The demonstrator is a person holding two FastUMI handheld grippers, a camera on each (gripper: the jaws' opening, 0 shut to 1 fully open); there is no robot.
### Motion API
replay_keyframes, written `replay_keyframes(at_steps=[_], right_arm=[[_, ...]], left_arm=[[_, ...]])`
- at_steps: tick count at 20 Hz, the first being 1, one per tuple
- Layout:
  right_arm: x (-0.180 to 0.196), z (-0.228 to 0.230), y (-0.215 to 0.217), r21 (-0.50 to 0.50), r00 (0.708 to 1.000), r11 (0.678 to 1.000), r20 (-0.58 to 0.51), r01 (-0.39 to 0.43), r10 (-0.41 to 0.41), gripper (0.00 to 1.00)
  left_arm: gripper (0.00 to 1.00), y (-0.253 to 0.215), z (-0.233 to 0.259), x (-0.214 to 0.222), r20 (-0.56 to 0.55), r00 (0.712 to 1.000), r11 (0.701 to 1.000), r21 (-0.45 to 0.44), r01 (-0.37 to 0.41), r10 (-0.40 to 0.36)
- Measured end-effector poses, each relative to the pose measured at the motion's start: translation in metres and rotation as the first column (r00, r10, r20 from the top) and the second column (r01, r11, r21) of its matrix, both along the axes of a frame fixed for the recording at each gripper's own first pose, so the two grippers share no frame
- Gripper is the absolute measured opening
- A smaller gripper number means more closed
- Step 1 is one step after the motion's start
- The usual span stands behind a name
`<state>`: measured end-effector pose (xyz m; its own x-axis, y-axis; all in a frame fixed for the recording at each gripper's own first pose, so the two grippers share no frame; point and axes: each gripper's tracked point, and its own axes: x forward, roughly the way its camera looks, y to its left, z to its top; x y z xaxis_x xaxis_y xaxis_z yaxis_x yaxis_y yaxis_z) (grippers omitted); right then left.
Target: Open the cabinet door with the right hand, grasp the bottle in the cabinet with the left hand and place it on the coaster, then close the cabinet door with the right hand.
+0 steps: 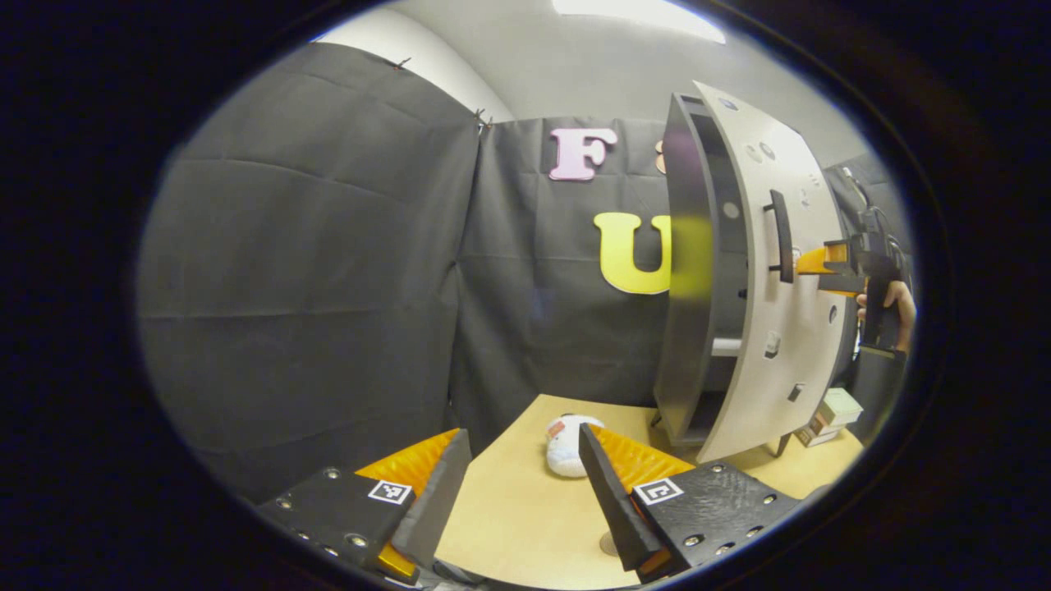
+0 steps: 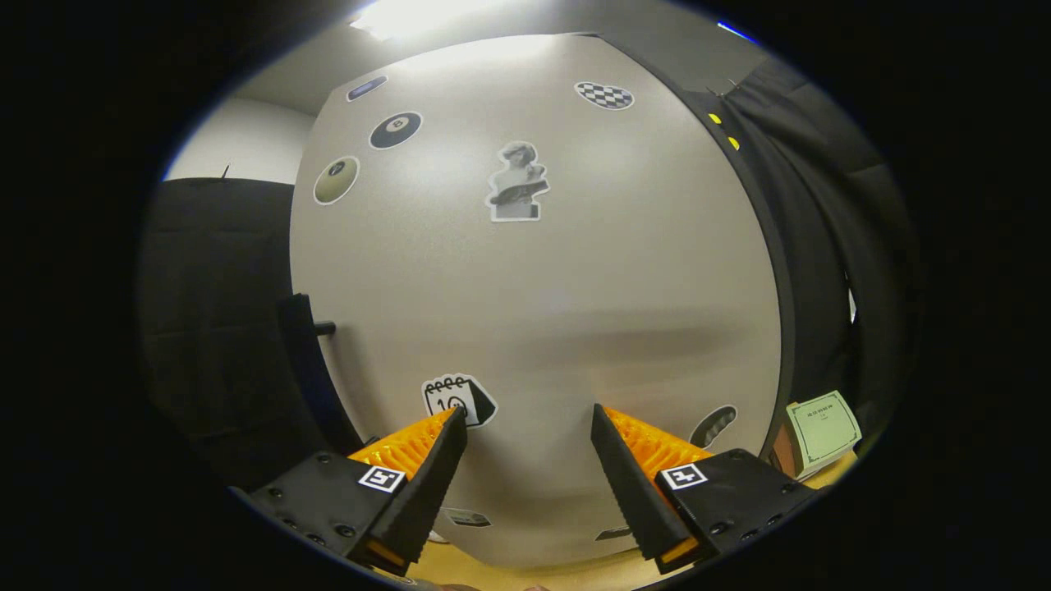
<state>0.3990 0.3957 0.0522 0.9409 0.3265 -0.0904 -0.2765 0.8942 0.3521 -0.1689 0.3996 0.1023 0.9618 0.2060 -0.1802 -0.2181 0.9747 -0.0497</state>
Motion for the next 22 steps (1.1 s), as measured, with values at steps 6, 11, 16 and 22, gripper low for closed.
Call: replay_keyframes(at_steps=[6,11,16,22], right_arm=[[-0.046,0.017,-0.055,-0.025,0.999,0.999,0.034,0.026,-0.026,0.96],[-0.087,0.016,-0.117,-0.136,0.995,0.988,0.073,0.079,-0.069,0.97],[-0.119,0.007,-0.189,-0.238,0.983,0.956,0.102,0.170,-0.150,0.97],[-0.142,-0.014,-0.256,-0.261,0.966,0.931,0.096,0.257,-0.240,0.97]], left_arm=[[0.82,-0.048,0.024,0.030,0.033,0.995,0.995,0.007,0.095,-0.095],[0.81,-0.105,0.040,0.052,0.048,0.980,0.981,0.013,0.194,-0.195],[0.82,-0.163,0.053,0.075,0.064,0.955,0.957,0.024,0.289,-0.290],[0.82,-0.220,0.067,0.088,0.082,0.931,0.935,0.036,0.354,-0.356]])
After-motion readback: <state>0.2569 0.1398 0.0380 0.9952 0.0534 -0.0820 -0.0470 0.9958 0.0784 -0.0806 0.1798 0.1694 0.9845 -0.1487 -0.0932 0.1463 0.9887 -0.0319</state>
